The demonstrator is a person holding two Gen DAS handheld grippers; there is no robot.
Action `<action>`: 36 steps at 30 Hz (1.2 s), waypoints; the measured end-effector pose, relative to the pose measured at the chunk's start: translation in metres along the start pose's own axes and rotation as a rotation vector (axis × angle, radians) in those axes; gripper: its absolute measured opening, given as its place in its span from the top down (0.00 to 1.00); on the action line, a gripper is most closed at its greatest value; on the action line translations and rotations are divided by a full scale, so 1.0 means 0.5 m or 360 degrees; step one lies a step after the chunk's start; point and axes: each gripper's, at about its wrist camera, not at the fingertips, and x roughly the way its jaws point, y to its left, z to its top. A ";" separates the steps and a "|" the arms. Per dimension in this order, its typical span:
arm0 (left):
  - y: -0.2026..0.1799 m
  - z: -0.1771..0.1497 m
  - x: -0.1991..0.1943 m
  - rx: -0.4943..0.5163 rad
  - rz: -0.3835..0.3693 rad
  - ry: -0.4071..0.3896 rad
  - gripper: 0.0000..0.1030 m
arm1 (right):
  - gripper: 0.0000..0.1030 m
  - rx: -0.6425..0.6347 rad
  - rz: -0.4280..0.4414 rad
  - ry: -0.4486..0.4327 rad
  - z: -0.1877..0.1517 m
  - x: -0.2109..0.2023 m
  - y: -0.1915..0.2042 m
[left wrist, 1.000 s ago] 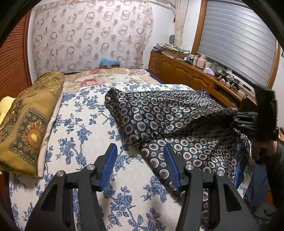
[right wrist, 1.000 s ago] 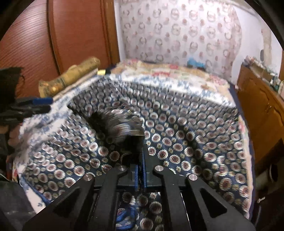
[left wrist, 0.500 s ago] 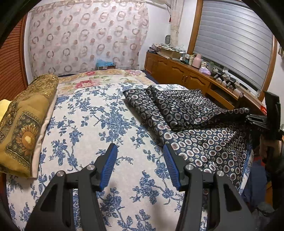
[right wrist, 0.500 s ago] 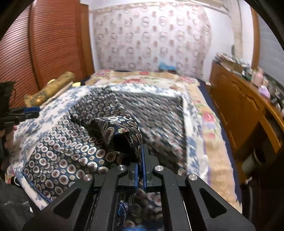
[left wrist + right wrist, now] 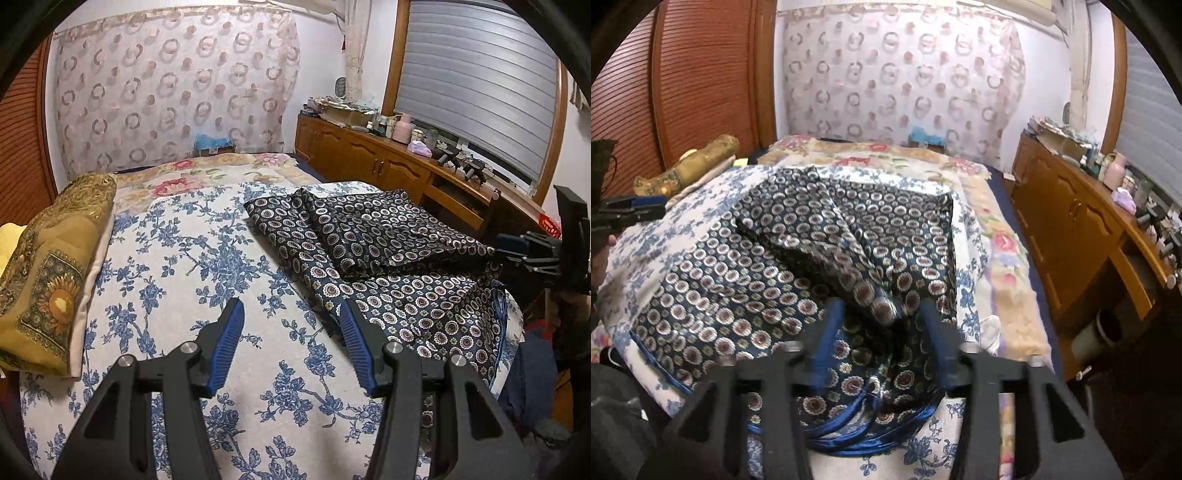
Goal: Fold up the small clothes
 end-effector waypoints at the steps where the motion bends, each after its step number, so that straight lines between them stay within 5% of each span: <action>1: -0.002 0.000 -0.002 0.0003 0.0000 -0.0003 0.49 | 0.44 -0.0006 -0.0007 -0.0012 0.007 -0.002 0.002; 12: -0.010 0.001 -0.012 0.0014 0.0006 -0.0028 0.49 | 0.36 -0.0131 0.0171 -0.0056 0.098 0.065 0.083; 24: 0.002 -0.009 -0.004 -0.0008 0.0002 -0.0007 0.49 | 0.36 -0.0378 0.0368 0.0239 0.150 0.255 0.220; 31: 0.003 -0.013 0.000 -0.0011 -0.0005 0.0005 0.49 | 0.36 -0.0515 0.0321 0.0367 0.139 0.321 0.249; 33: 0.003 -0.014 0.000 -0.0015 -0.0009 0.0006 0.49 | 0.47 -0.0529 0.0327 0.0363 0.141 0.325 0.247; 36: 0.001 -0.018 0.001 -0.0014 -0.0017 0.0009 0.49 | 0.87 -0.0501 0.0385 0.0370 0.144 0.327 0.231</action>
